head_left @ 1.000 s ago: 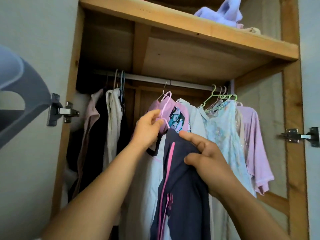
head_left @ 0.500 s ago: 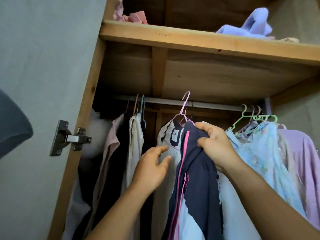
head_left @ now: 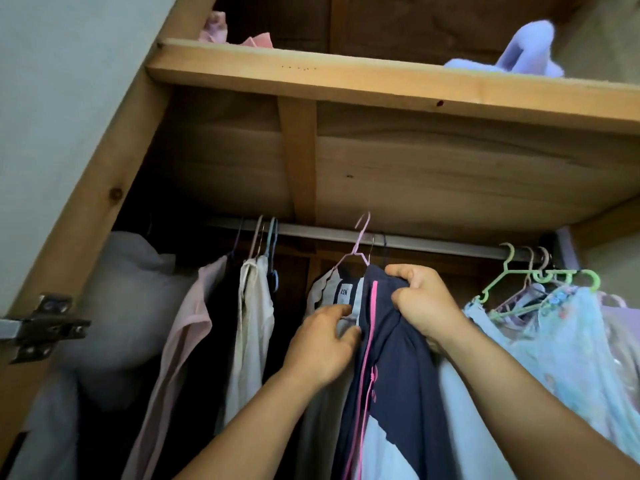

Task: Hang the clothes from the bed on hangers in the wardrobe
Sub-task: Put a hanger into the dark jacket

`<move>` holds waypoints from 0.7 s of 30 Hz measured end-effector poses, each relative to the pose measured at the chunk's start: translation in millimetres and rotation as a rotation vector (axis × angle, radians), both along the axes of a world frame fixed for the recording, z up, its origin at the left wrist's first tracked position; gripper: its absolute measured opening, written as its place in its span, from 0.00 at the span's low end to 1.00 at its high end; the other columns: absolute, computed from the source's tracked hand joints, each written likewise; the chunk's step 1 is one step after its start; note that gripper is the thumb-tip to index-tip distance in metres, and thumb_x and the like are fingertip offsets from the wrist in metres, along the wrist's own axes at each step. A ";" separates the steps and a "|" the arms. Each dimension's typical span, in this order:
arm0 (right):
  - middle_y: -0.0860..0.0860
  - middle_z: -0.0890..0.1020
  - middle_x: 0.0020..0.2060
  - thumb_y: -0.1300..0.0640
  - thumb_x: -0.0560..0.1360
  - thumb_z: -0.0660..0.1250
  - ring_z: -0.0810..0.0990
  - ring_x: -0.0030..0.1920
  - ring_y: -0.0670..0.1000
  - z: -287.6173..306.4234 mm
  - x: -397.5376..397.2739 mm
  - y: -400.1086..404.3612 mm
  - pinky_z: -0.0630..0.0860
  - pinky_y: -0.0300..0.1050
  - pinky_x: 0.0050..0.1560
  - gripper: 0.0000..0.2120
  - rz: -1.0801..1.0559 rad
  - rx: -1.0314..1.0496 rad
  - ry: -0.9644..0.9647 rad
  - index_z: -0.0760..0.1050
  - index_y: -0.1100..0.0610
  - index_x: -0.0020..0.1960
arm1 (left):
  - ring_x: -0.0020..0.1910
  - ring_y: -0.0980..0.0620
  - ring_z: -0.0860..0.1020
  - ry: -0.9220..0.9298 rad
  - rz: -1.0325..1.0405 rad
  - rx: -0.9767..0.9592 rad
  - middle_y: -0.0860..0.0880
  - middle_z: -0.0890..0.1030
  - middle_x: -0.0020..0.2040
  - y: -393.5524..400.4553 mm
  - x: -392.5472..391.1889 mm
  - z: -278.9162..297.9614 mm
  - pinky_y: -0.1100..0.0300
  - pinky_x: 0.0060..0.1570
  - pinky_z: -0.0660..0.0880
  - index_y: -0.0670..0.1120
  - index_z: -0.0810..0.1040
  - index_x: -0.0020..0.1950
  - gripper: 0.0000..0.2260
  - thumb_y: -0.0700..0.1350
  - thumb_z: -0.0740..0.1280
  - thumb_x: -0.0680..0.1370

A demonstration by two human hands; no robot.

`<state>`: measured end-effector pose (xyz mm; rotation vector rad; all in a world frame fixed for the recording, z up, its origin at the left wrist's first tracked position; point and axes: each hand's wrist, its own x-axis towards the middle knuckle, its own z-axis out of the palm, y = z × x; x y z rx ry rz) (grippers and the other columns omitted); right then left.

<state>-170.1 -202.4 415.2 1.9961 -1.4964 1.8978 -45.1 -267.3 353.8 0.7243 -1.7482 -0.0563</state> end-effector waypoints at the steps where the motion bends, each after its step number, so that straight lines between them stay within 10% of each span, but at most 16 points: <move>1: 0.49 0.79 0.43 0.73 0.74 0.57 0.77 0.45 0.50 0.7 -1.0 -4.0 0.77 0.50 0.52 0.18 -0.012 0.014 0.004 0.77 0.58 0.56 | 0.63 0.51 0.72 -0.004 0.004 -0.007 0.49 0.74 0.66 -2.3 -1.7 3.3 0.59 0.62 0.69 0.49 0.72 0.67 0.18 0.48 0.64 0.78; 5: 0.61 0.82 0.44 0.70 0.74 0.58 0.81 0.45 0.62 -2.7 -6.4 -25.1 0.77 0.51 0.43 0.12 -0.056 0.063 0.068 0.78 0.61 0.47 | 0.63 0.49 0.72 -0.029 0.023 -0.036 0.49 0.73 0.66 -12.2 -7.6 13.0 0.55 0.62 0.70 0.51 0.72 0.67 0.17 0.48 0.64 0.78; 13: 0.49 0.76 0.63 0.68 0.71 0.64 0.76 0.50 0.42 -29.1 -18.3 -28.9 0.71 0.28 0.39 0.27 -0.122 -0.068 0.182 0.68 0.52 0.68 | 0.63 0.50 0.73 0.015 -0.013 -0.061 0.49 0.73 0.66 -27.3 -9.4 4.4 0.53 0.62 0.71 0.51 0.72 0.68 0.18 0.46 0.64 0.78; 21: 0.38 0.67 0.59 0.54 0.71 0.71 0.64 0.61 0.37 -87.0 -23.3 7.2 0.58 0.25 0.59 0.29 -0.242 -0.294 0.336 0.65 0.49 0.70 | 0.58 0.57 0.74 0.154 -0.047 -0.238 0.56 0.76 0.58 -20.3 -6.1 -42.4 0.63 0.58 0.71 0.50 0.77 0.62 0.13 0.45 0.65 0.77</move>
